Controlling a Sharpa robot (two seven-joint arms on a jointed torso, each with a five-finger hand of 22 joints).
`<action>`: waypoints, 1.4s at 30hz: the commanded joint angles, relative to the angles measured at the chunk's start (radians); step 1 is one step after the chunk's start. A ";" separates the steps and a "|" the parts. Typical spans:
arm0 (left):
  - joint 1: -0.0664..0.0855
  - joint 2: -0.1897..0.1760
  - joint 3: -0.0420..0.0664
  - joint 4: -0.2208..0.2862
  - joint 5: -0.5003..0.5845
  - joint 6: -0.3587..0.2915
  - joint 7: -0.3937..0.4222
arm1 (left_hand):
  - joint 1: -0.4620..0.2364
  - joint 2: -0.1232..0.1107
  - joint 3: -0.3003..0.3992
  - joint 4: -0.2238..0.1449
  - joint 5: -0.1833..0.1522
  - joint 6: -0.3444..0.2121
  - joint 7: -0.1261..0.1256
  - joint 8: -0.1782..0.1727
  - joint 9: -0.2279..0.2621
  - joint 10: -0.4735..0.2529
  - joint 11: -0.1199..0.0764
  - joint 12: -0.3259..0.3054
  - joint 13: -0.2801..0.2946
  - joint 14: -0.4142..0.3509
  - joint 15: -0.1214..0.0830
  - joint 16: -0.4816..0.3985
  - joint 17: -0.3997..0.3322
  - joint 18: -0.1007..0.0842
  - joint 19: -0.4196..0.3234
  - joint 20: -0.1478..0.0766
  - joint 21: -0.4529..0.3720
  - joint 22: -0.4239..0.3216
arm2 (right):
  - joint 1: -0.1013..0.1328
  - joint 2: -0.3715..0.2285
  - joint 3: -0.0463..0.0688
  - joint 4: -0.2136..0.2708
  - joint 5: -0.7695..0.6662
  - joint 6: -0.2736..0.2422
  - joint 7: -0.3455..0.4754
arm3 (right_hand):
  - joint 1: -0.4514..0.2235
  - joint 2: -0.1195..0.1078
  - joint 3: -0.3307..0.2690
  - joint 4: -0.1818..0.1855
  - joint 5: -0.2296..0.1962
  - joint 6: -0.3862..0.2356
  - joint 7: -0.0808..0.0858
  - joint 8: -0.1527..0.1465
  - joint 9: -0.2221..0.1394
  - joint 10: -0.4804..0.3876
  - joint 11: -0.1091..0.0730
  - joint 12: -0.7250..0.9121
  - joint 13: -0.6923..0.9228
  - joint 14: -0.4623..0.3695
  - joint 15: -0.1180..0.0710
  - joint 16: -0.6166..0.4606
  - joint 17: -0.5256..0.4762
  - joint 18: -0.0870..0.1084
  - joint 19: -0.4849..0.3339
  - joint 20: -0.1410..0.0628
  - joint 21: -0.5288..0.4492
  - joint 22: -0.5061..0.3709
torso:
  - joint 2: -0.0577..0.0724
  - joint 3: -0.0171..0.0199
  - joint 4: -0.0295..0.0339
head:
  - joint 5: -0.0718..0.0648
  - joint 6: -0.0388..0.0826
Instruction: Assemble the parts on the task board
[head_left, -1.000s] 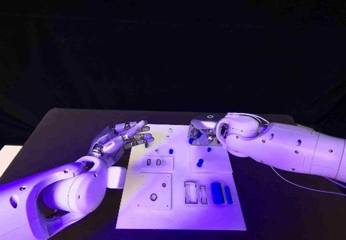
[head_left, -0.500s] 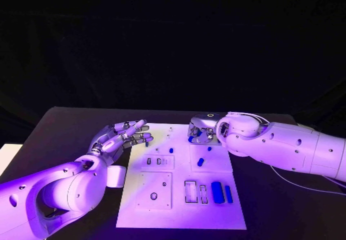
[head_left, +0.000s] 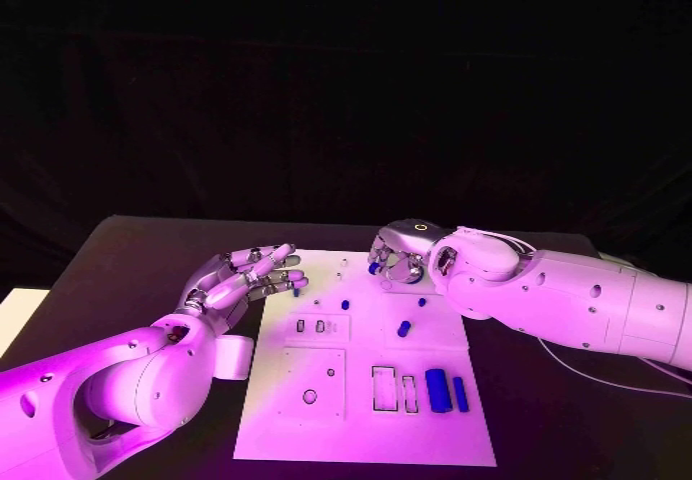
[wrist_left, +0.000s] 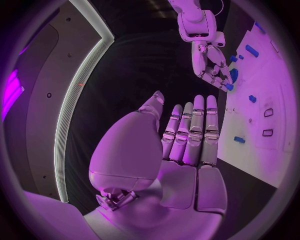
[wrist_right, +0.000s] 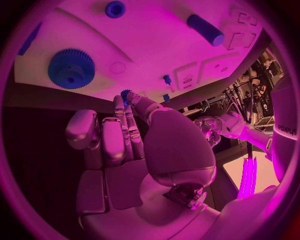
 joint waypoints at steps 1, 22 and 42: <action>0.002 0.001 0.001 0.005 0.001 0.032 0.003 | 0.002 0.008 -0.001 -0.006 -0.005 0.000 0.003 -0.005 -0.001 0.004 0.005 -0.007 0.000 0.007 0.002 -0.005 0.002 0.013 0.006 0.000 0.003 -0.002 | 0.003 0.015 0.001 -0.011 -0.011 -0.067 -0.032 | 0.002 -0.006 0.007 0.000 0.003 0.001 0.005 0.002 0.001 -0.004 0.005 -0.005 -0.001 0.042 -0.006 0.006 0.001 -0.013 0.004 0.004 0.007 0.001 | 0.000 -0.0008 0.0018 | 0.002 0.002; 0.005 0.006 0.012 0.015 0.001 0.043 0.006 | 0.007 0.013 0.000 -0.010 -0.004 0.000 0.002 -0.007 -0.001 0.004 0.005 -0.010 0.000 0.008 0.002 -0.008 0.003 0.012 0.007 0.000 0.002 -0.003 | 0.013 0.125 0.001 -0.111 -0.015 -0.059 -0.007 | -0.005 -0.015 0.020 0.011 -0.048 0.000 0.005 -0.001 0.001 -0.010 0.007 -0.004 -0.002 0.040 -0.004 0.014 0.004 -0.013 0.001 0.007 0.014 0.007 | 0.007 -0.0075 0.0108 | 0.002 -0.002; 0.013 -0.001 0.015 0.023 0.001 0.050 0.004 | 0.008 0.015 0.001 -0.012 -0.005 0.001 0.001 -0.008 -0.001 0.004 0.005 -0.010 0.000 0.007 0.002 -0.009 0.004 0.012 0.007 0.000 0.002 -0.003 | 0.006 0.172 0.001 -0.168 -0.040 -0.025 -0.026 | -0.010 -0.019 0.019 0.016 -0.057 -0.001 0.006 -0.001 0.001 -0.010 0.008 -0.004 -0.001 0.039 -0.003 0.015 0.002 -0.012 -0.001 0.007 0.015 0.007 | 0.012 -0.0139 0.0174 | 0.001 -0.010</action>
